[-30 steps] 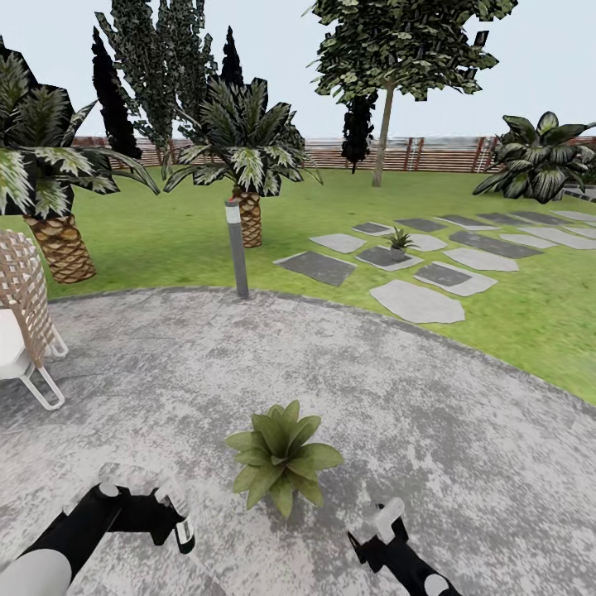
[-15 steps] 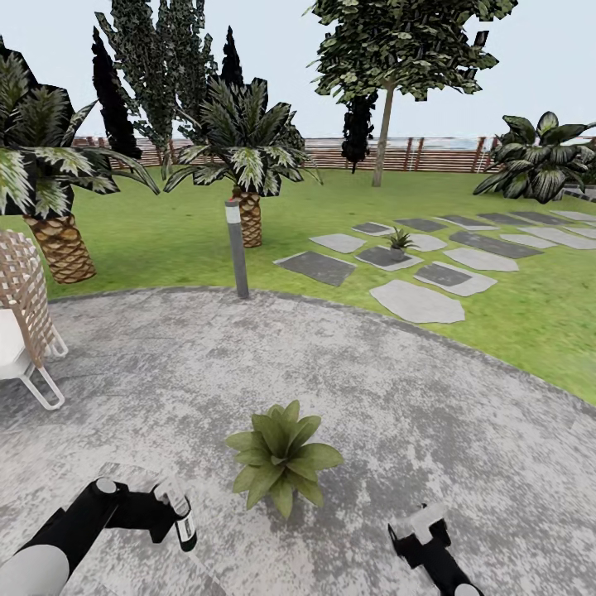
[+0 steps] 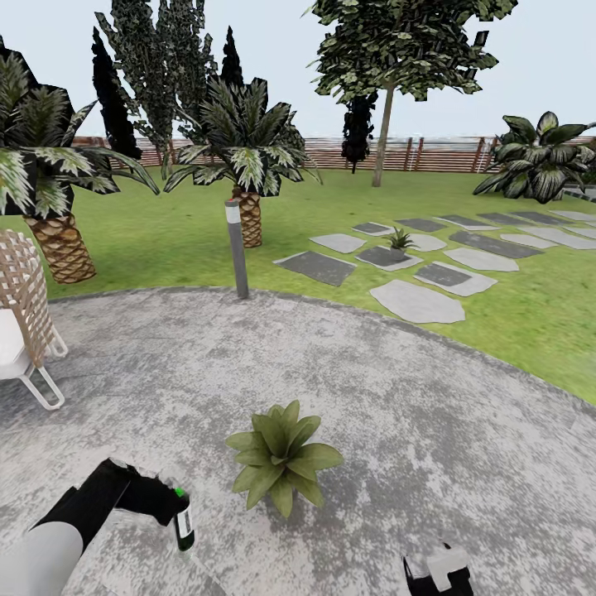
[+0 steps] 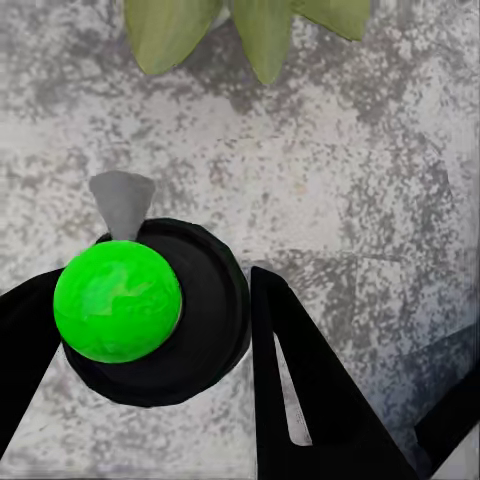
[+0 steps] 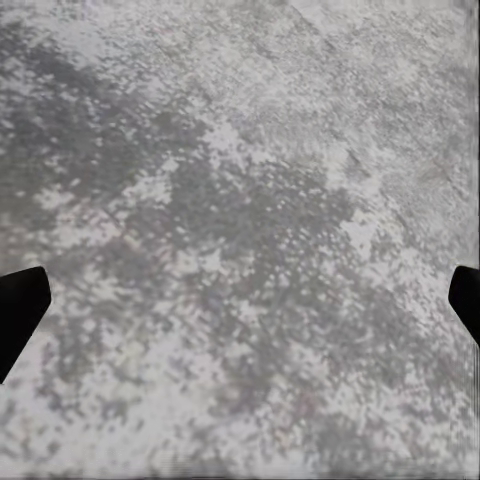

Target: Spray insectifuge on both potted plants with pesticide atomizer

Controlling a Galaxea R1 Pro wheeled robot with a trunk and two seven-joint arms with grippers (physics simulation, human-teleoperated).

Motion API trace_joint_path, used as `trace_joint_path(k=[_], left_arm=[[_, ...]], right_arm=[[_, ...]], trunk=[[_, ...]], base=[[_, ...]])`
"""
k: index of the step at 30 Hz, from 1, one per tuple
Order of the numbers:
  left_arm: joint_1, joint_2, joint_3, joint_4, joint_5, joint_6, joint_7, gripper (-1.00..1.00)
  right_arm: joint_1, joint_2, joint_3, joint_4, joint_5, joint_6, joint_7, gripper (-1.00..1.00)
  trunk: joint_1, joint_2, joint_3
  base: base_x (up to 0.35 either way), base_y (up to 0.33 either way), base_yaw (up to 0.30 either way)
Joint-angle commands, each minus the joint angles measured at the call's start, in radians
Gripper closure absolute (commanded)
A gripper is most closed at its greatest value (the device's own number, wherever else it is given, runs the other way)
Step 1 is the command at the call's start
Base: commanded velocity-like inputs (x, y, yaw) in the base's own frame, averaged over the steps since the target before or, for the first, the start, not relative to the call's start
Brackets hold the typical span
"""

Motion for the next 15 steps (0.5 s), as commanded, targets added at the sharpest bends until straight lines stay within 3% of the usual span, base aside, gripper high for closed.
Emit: trace_joint_path(k=[1,2,15], left_arm=[[-0.007,-0.002,0.006,-0.002,-0.006,0.020,-0.008,1.00],[-0.017,0.002,-0.156,-0.002,-0.008,0.229,-0.005,1.00],[-0.007,0.008,-0.158,0.008,-0.008,0.227,-0.002,1.00]], right_arm=[[0.002,-0.001,-0.020,0.001,0.011,-0.008,-0.006,-1.00],[0.006,0.010,-0.077,-0.009,0.011,-0.015,-0.007,-1.00],[0.006,0.010,-0.076,-0.002,0.010,-0.016,-0.006,-1.00]], trunk=[[0.000,0.000,-0.001],[0.000,0.000,-0.001],[0.000,0.000,-0.001]], base=[[0.000,0.000,0.000],[0.000,0.000,0.000],[0.000,0.000,0.000]])
